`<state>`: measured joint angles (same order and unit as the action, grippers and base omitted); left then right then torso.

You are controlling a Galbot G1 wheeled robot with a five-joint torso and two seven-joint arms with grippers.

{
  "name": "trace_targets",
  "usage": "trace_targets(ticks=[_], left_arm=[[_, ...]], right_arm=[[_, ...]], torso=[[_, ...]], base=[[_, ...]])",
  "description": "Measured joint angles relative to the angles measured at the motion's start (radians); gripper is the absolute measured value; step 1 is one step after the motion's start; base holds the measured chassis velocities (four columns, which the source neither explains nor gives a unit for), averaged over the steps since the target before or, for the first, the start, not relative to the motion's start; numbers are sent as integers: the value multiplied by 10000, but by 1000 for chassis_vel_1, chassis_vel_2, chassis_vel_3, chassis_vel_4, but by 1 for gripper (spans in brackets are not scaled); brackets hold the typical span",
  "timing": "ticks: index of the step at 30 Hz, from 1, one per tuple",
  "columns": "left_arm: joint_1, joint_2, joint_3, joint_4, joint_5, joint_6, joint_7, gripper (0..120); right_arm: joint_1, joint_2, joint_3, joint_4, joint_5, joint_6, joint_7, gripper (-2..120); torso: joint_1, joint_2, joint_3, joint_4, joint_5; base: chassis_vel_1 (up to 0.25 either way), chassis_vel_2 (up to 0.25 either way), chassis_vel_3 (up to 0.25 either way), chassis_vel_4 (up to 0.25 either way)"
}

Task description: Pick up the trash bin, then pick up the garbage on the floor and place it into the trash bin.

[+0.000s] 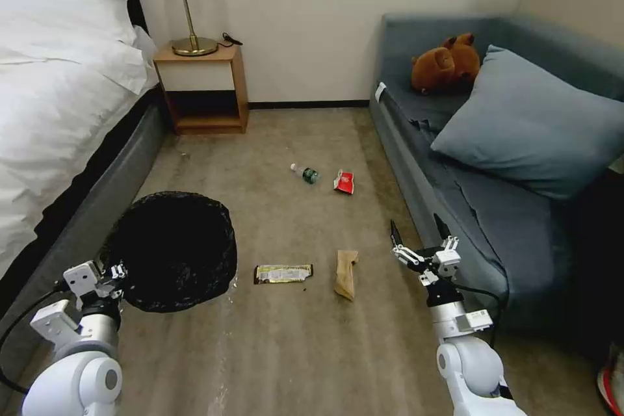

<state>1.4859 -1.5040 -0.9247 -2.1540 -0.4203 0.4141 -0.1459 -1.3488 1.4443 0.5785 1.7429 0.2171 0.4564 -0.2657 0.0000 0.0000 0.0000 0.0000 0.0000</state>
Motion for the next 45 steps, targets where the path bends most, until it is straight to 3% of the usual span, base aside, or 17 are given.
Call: trace_targets(ticks=[26,35,39,44,45], left_arm=[[-110,6,58,241,147,-35,46,4],[-46,-37,55,372,215,-171,45,4],[-32,-71,70,403,217,-217,48,4],[9,-122,125,486,324,-290,53,4],[9,-122,157,510,374,-298,64,4]], right_arm=[[23,-9,-56,-310,71,83,-149,100],[115,-31,-399,-370,135,1227,-312,100],[116,-60,-486,-239,-58,1299,-203,100],[74,-209,-716,61,-1111,821,431,100],[109,-322,-1089,175,-1115,229,920,100]], torso=[[0,0,0,0,1],[0,0,0,1,1],[0,0,0,-1,1],[0,0,0,-1,0],[0,0,0,-1,1]], base=[[-94,100,94,-94],[-29,34,33,-24],[0,0,0,0],[0,0,0,0],[0,0,0,0]])
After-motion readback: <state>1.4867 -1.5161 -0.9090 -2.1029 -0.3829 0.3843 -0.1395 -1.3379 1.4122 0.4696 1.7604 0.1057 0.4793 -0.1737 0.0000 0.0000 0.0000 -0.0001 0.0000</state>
